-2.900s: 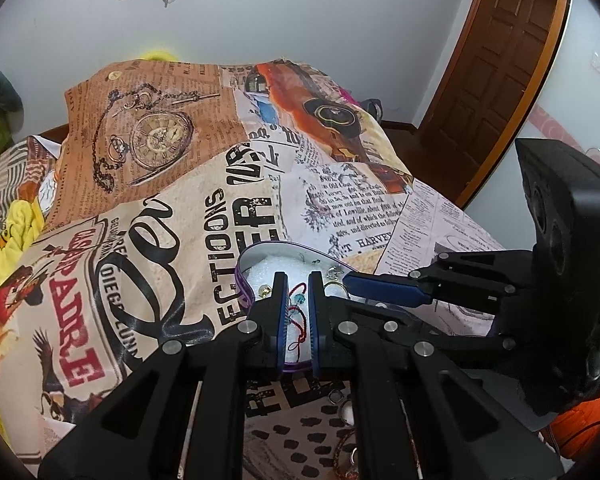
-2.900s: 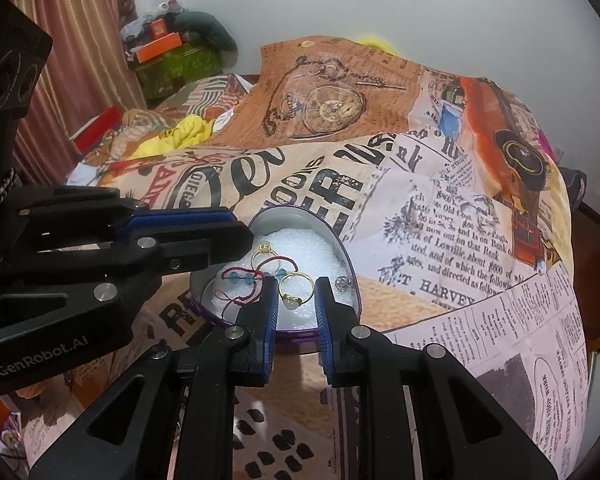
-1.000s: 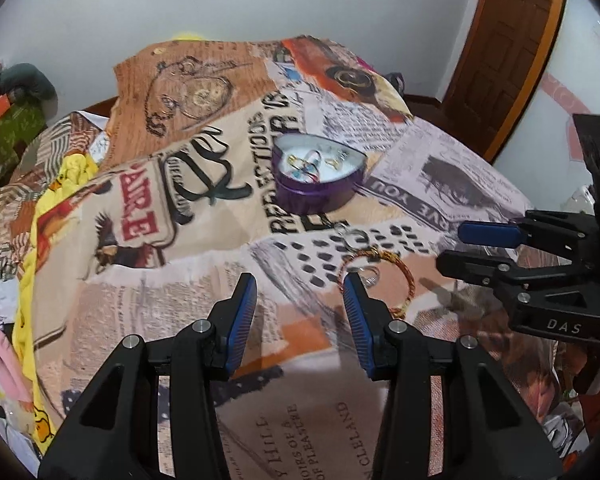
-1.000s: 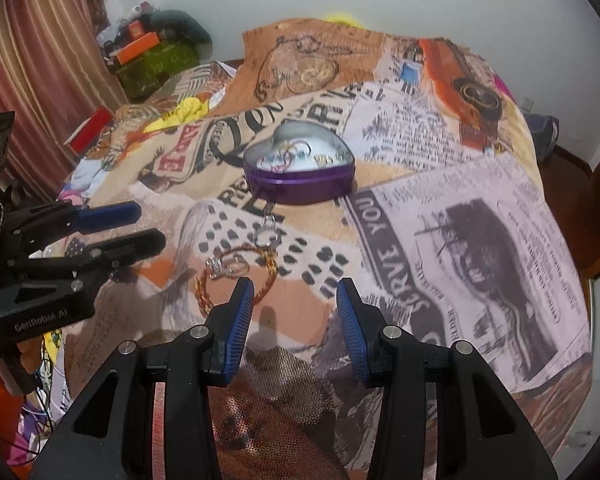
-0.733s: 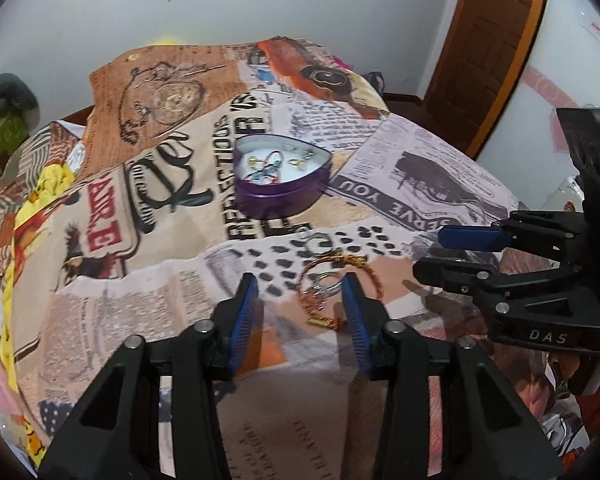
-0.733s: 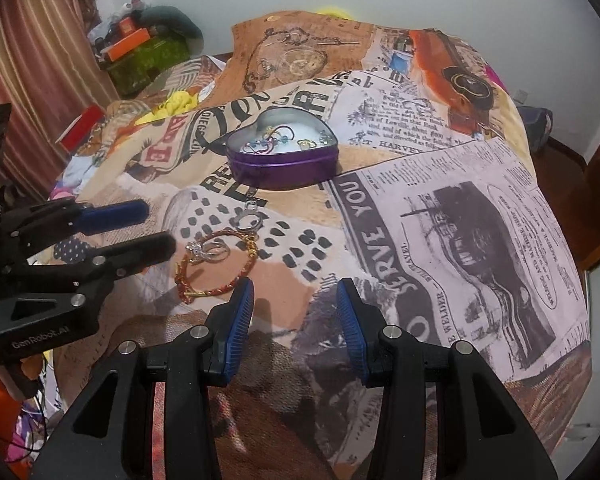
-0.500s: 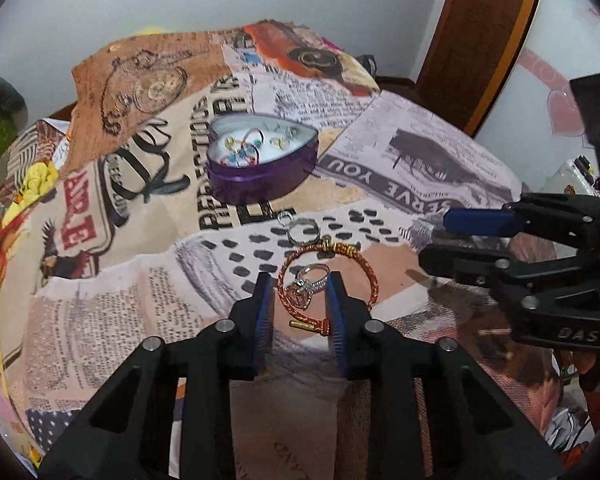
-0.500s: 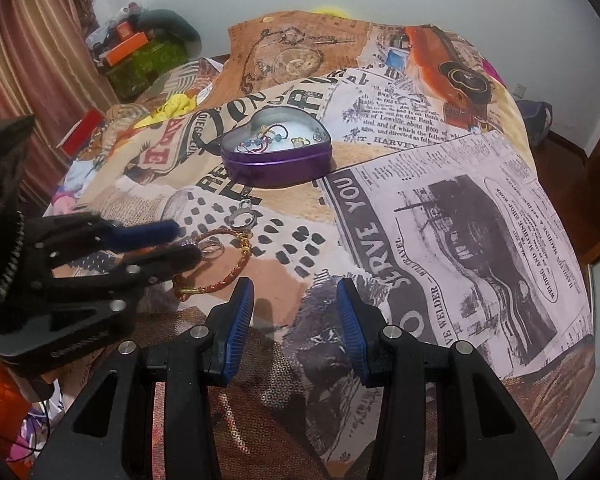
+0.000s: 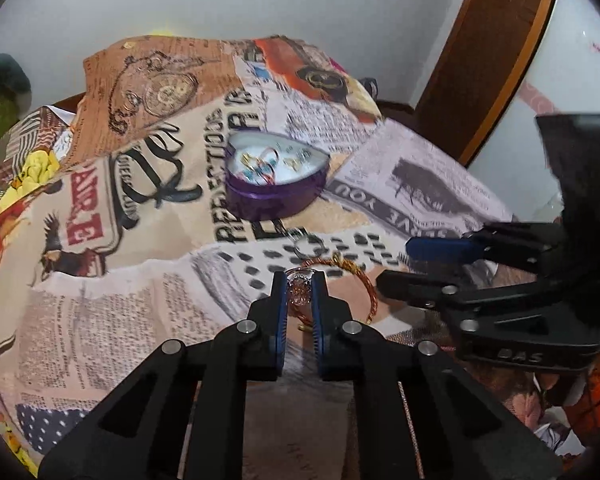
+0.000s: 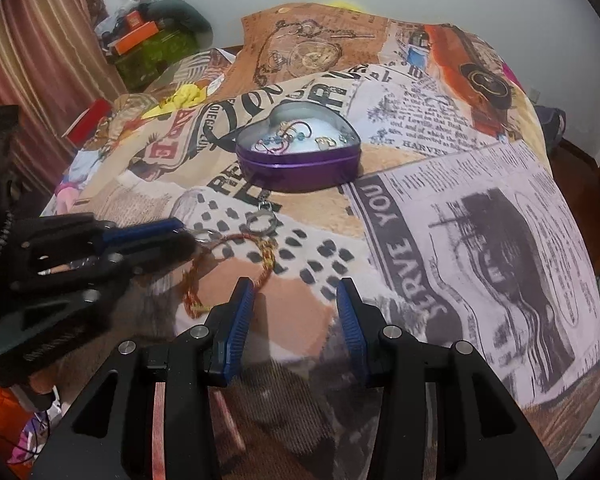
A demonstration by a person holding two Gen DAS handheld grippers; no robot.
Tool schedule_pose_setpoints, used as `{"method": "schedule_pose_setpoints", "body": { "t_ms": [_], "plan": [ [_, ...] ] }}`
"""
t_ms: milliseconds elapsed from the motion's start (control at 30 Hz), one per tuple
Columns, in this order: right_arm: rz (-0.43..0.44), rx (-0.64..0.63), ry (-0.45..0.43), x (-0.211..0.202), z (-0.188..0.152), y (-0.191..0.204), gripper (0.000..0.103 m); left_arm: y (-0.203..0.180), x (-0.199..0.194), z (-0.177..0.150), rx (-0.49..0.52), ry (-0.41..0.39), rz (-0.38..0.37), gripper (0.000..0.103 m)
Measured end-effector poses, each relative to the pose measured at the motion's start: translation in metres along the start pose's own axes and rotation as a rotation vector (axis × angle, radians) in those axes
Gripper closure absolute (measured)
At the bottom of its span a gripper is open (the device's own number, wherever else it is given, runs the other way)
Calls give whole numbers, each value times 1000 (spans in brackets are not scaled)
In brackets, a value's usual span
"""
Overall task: Organize jewelry
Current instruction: 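Close the left tool on a small ring while the right tool grasps the braided bracelet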
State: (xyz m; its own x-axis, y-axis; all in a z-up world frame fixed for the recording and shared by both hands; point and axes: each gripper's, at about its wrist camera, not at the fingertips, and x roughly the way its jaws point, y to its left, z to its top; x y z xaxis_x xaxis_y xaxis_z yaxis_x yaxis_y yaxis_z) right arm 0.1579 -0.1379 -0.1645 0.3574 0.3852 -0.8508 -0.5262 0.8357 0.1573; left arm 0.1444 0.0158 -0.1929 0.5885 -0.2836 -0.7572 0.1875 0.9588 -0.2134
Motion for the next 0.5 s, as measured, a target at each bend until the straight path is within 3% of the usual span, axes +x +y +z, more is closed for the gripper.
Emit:
{"method": "schedule_pose_setpoints", "body": {
  "t_ms": [333, 500],
  "plan": [
    [-9, -101, 26, 20, 13, 20, 64, 28, -8, -1, -39, -33, 48, 93],
    [-12, -148, 37, 27, 14, 26, 81, 36, -4, -5, -60, -27, 55, 93]
  ]
}}
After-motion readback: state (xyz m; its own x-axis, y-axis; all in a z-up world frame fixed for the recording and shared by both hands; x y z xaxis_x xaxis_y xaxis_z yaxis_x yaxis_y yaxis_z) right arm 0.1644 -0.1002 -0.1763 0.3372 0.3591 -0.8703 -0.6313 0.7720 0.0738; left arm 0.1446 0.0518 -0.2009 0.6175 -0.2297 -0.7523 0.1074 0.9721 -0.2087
